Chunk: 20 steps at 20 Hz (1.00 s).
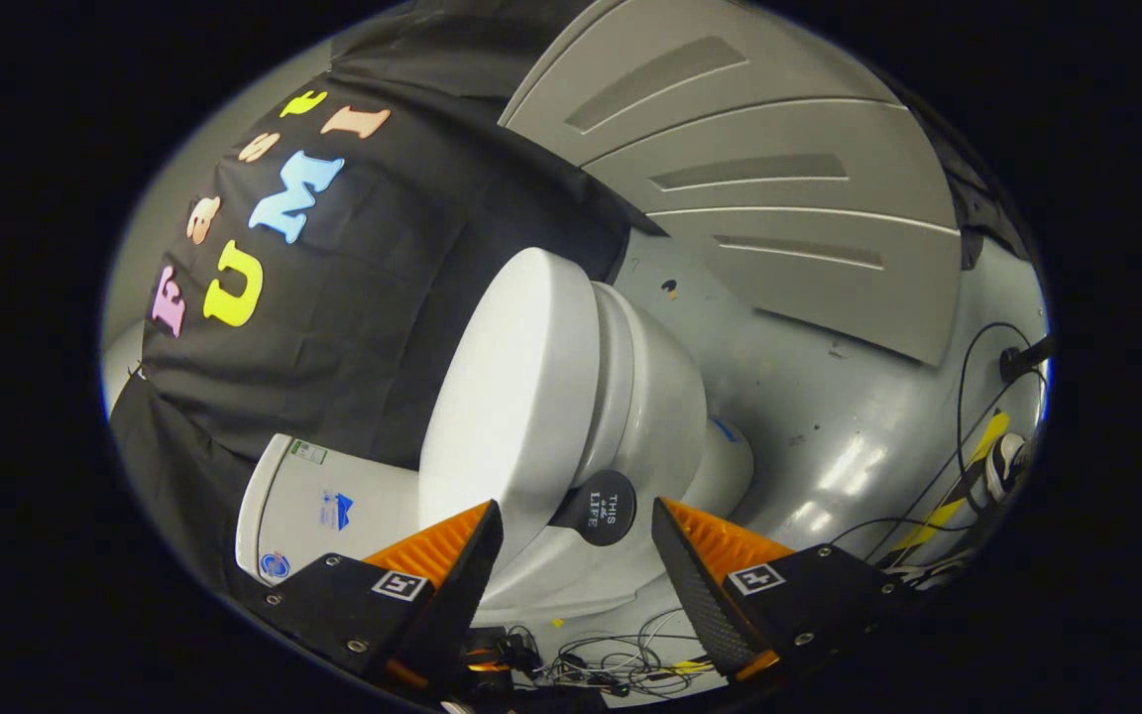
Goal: Open the toilet lid.
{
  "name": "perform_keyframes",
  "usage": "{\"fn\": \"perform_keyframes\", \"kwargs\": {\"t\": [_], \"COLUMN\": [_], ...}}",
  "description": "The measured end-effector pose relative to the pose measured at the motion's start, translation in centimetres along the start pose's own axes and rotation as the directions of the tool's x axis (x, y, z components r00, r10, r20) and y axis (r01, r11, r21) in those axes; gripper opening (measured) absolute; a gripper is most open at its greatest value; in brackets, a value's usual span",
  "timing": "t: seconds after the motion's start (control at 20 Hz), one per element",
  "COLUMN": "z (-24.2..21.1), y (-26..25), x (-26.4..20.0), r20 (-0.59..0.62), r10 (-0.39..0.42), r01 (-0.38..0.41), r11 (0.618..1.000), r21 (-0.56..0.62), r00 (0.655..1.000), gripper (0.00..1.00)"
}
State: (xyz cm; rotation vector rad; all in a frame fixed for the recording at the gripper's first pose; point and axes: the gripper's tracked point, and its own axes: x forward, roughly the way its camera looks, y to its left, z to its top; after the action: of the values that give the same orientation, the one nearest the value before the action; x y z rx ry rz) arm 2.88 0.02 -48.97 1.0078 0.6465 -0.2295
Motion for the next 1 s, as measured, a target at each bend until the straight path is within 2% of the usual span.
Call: {"fn": "perform_keyframes", "kwargs": {"t": [0.15,0.2,0.25,0.3,0.45,0.55,0.7,0.8,0.9,1.0], "z": [-0.4,-0.3,-0.1,-0.1,0.2,0.1,0.4,0.4,0.1,0.0], "y": [-1.2,-1.1,-0.9,-0.7,-0.3,-0.7,-0.8,-0.4,-0.2,-0.2], "x": [1.3,1.5,1.7,2.1,2.2,2.6,2.3,2.2,2.3,2.1], "r20": [0.002,0.011,0.025,0.037,0.068,0.082,0.100,0.109,0.111,0.108], "r10": [0.013,0.035,0.060,0.078,0.111,0.097,0.127,0.141,0.127,0.099], "r01": [-0.014,-0.036,-0.063,-0.083,-0.123,-0.112,-0.149,-0.165,-0.149,-0.117], "r11": [0.995,0.990,0.984,0.979,0.971,0.972,0.957,0.953,0.964,0.978], "r21": [0.098,0.136,0.168,0.188,0.206,0.207,0.251,0.256,0.221,0.172], "r00": [1.000,0.999,0.998,0.996,0.992,0.992,0.987,0.984,0.986,0.989], "gripper": [0.90,0.83,0.80,0.69,0.54,0.35,0.12,0.07,0.00,0.00]}}
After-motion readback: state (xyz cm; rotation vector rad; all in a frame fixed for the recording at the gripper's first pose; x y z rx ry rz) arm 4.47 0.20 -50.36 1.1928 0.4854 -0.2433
